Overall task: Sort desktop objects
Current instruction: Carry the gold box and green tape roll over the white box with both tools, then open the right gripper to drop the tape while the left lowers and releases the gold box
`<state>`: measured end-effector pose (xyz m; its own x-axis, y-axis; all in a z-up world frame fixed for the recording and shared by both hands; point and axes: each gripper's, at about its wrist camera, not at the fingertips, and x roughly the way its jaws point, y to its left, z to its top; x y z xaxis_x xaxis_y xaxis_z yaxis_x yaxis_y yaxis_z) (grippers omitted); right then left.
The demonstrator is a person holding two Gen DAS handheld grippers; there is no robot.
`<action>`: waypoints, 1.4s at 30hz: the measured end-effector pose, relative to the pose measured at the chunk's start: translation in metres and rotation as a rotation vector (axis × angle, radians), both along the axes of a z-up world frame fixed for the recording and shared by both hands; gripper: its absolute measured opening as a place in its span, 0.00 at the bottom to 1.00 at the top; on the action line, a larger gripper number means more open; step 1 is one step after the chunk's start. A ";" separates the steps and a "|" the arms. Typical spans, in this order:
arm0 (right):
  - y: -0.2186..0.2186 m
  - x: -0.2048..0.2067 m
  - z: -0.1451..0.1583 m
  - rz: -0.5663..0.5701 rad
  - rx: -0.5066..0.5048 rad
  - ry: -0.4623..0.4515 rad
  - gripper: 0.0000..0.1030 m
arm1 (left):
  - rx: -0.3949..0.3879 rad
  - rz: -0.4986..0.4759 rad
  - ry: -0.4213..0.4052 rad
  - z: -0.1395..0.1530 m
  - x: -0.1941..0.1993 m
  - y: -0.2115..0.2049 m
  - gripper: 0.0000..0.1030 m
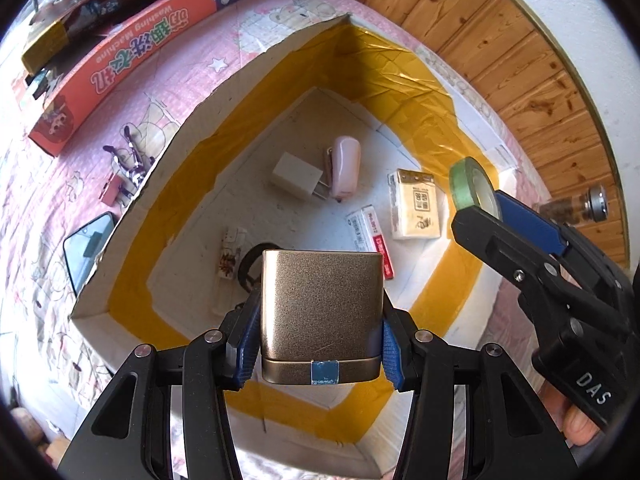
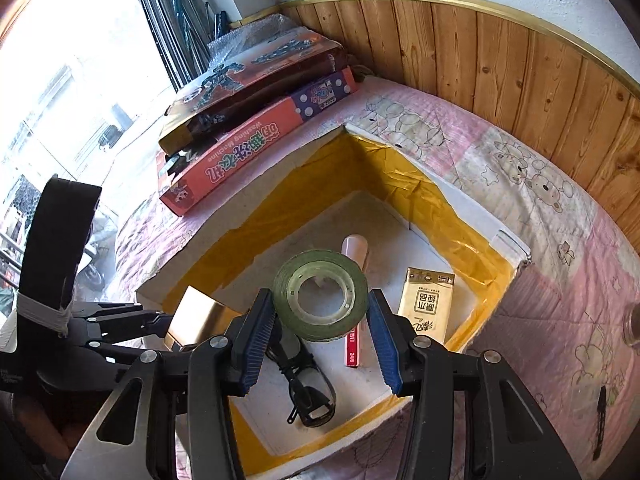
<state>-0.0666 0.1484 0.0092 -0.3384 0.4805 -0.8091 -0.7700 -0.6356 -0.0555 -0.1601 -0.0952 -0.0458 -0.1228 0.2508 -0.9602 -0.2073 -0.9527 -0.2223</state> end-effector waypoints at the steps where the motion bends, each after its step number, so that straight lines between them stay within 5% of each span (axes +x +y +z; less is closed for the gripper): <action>1: 0.006 -0.002 -0.002 -0.002 -0.004 -0.009 0.47 | -0.003 0.012 -0.004 -0.002 -0.003 0.001 0.50; 19: 0.090 -0.017 -0.035 -0.087 -0.120 -0.154 0.47 | -0.017 0.032 -0.071 -0.030 -0.043 0.024 0.50; 42: 0.126 -0.038 -0.060 -0.088 -0.169 -0.289 0.48 | 0.009 0.105 -0.200 -0.073 -0.062 0.026 0.51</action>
<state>-0.1043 0.2745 -0.0512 -0.0464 0.3490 -0.9360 -0.7903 -0.5859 -0.1792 -0.2221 -0.0691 -0.1190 0.0435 0.2552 -0.9659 -0.0580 -0.9646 -0.2574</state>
